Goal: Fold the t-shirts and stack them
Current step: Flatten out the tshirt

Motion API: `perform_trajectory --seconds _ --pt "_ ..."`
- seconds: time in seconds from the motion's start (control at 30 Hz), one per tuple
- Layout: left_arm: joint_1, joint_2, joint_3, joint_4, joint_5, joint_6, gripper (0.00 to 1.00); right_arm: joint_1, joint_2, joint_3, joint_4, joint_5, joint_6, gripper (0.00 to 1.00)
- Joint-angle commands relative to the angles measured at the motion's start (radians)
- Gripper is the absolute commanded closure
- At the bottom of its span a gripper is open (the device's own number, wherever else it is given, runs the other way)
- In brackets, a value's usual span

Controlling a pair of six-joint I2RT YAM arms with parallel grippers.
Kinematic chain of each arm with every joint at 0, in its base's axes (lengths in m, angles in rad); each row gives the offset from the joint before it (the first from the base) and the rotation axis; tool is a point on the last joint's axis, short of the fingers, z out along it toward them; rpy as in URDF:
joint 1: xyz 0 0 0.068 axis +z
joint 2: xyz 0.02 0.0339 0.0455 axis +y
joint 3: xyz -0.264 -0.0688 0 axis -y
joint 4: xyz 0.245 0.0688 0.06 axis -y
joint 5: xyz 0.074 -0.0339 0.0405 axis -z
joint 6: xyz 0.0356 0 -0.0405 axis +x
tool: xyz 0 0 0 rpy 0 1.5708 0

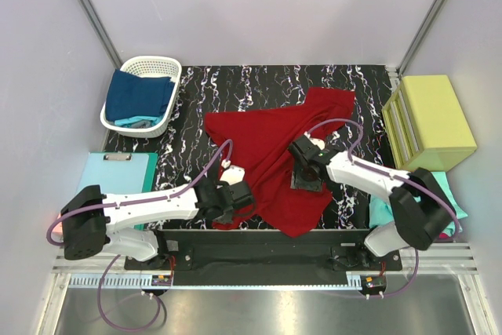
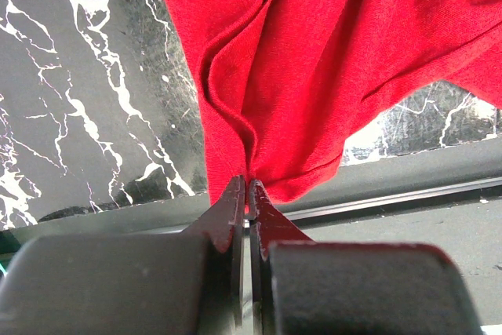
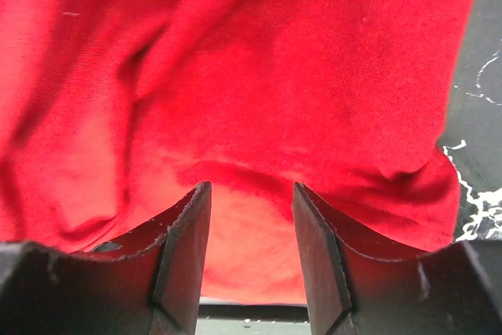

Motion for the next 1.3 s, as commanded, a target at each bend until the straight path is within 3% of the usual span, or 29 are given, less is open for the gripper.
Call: perform_trajectory --seconds 0.0,0.27,0.5,0.73,0.77,0.83,0.97,1.1,1.27 --pt "-0.003 -0.039 -0.002 0.002 -0.021 -0.009 1.00 0.009 0.059 -0.009 0.040 -0.019 -0.002 0.47" --pt "-0.003 -0.052 -0.016 0.000 -0.018 -0.007 1.00 0.009 0.111 -0.020 0.060 -0.022 0.011 0.47" --pt "-0.003 -0.066 -0.022 -0.002 -0.023 -0.006 1.00 0.009 0.145 -0.027 0.018 -0.025 0.045 0.59" --pt "-0.003 -0.074 -0.010 -0.008 -0.037 0.003 1.00 0.007 0.131 -0.041 -0.009 -0.022 0.088 0.78" --pt "-0.003 -0.075 -0.008 -0.008 -0.038 0.006 1.00 0.009 0.125 -0.041 -0.009 -0.014 0.091 0.89" --pt "-0.003 -0.080 -0.005 -0.011 -0.043 0.006 1.00 0.009 0.105 -0.037 -0.019 -0.004 0.097 0.99" --pt "-0.002 -0.091 0.010 -0.023 -0.057 0.009 1.00 0.010 0.075 -0.009 -0.049 0.027 0.102 1.00" --pt "0.018 -0.109 0.097 -0.081 -0.113 0.031 1.00 0.009 -0.058 0.057 -0.112 0.096 0.096 1.00" --pt "0.154 -0.134 0.285 -0.118 -0.164 0.141 1.00 0.007 -0.149 0.322 -0.222 0.283 0.005 1.00"
